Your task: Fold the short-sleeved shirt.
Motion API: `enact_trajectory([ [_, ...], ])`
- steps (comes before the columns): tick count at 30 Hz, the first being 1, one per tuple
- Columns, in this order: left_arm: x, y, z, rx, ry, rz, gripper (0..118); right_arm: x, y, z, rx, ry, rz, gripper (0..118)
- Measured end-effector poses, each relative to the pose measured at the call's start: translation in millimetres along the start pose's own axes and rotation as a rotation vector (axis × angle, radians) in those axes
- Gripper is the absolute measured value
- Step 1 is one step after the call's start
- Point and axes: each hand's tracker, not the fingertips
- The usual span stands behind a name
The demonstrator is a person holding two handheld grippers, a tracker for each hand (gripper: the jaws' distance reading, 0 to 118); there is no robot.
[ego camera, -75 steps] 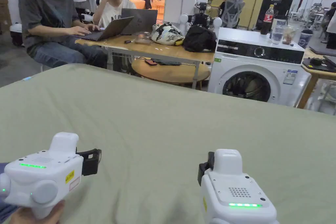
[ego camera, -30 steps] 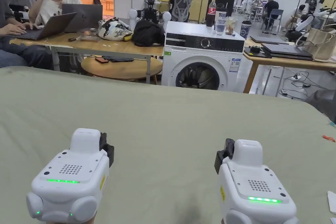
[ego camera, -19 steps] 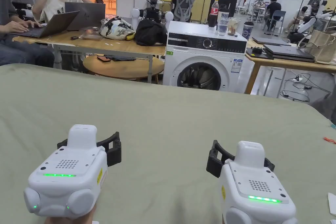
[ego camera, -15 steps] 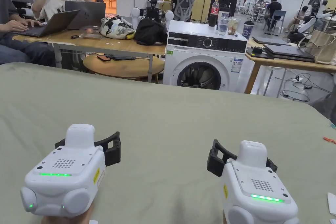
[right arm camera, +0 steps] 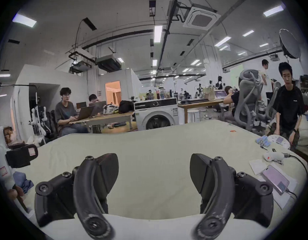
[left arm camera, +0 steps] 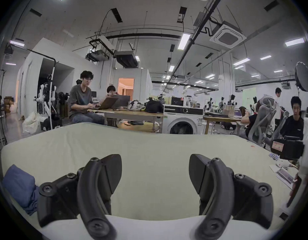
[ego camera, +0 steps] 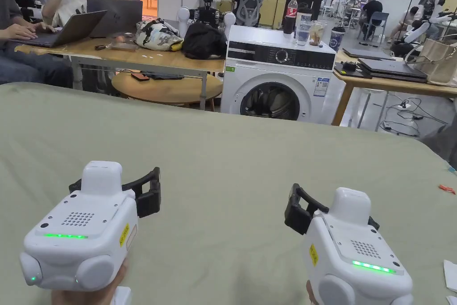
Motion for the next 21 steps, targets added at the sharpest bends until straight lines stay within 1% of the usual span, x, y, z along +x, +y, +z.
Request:
enact_trajectory([
  [2, -0.8, 1.3, -0.1, 0.004, 0.017, -0.006, 81, 2.0, 2.9, -1.5, -0.005, -0.001, -0.012, 87],
  [6, 0.7, 3.8, -0.9, -0.003, 0.040, -0.035, 81, 1.1, 7.3, -6.2, -0.049, -0.049, -0.042, 87],
  [7, 1.1, 2.4, -0.5, -0.007, 0.042, -0.042, 81, 2.6, 7.7, -7.0, -0.051, -0.046, -0.049, 87],
  [10, 2.1, 3.3, -1.0, -0.018, 0.043, -0.056, 81, 7.0, 8.8, -7.4, -0.073, -0.032, -0.099, 87],
  [12, 2.2, 3.1, 0.2, -0.019, 0.039, -0.060, 81, 8.7, 10.6, -7.6, -0.088, -0.042, -0.135, 87],
  [15, 2.7, 2.3, 0.1, -0.023, 0.036, -0.060, 81, 10.1, 12.2, -6.5, -0.089, -0.055, -0.155, 87],
  [17, 3.3, 1.9, -0.5, -0.027, 0.035, -0.058, 81, 9.8, 13.0, -5.6, -0.087, -0.060, -0.152, 87],
  [18, 3.5, 1.7, -0.7, -0.028, 0.034, -0.057, 81, 9.2, 13.2, -5.3, -0.086, -0.061, -0.149, 90],
  [21, 4.8, 0.9, -1.5, -0.029, 0.037, -0.057, 81, 5.4, 12.6, -5.3, -0.080, -0.064, -0.103, 91],
])
